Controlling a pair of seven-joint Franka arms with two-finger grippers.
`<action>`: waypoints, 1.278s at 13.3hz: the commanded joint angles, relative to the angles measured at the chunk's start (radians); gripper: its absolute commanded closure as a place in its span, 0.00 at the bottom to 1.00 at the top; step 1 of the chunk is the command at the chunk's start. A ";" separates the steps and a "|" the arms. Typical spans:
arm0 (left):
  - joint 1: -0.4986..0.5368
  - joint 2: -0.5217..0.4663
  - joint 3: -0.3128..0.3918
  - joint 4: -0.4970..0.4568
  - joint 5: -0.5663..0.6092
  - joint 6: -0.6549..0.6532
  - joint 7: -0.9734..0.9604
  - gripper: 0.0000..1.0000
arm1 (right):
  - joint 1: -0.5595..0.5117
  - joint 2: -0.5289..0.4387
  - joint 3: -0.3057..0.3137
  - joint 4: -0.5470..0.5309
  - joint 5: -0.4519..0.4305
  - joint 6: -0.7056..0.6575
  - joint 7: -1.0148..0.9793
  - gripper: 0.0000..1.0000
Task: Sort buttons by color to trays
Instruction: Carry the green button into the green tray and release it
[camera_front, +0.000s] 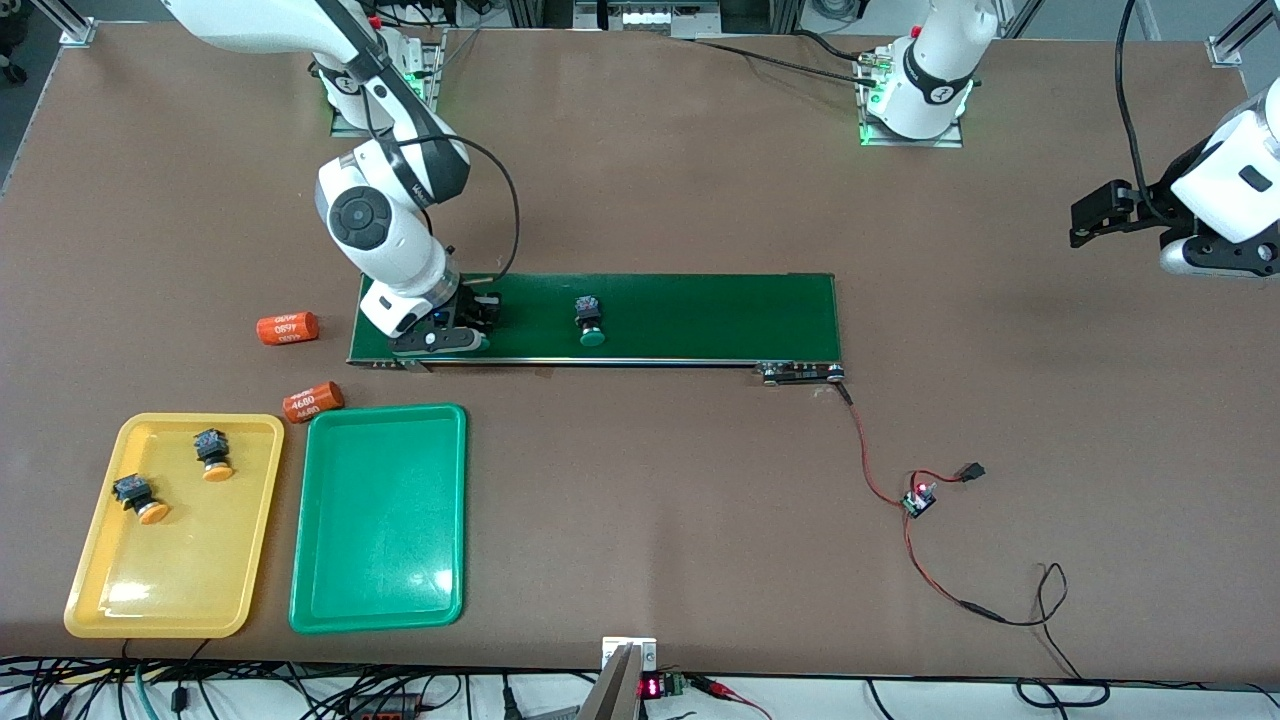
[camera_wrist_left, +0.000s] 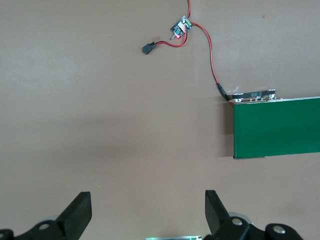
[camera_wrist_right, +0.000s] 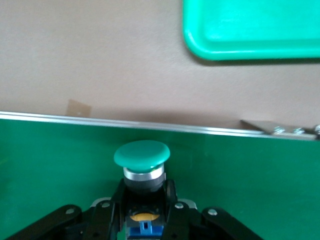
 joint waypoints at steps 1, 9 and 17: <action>0.006 0.014 0.001 0.029 -0.017 -0.016 0.027 0.00 | -0.001 -0.006 -0.020 0.010 0.007 0.003 -0.052 0.89; 0.003 0.014 0.001 0.029 -0.018 -0.016 0.022 0.00 | -0.021 0.140 -0.133 0.474 -0.004 -0.195 -0.301 0.94; 0.003 0.014 0.001 0.029 -0.018 -0.016 0.019 0.00 | -0.022 0.349 -0.208 0.588 -0.077 0.023 -0.402 0.89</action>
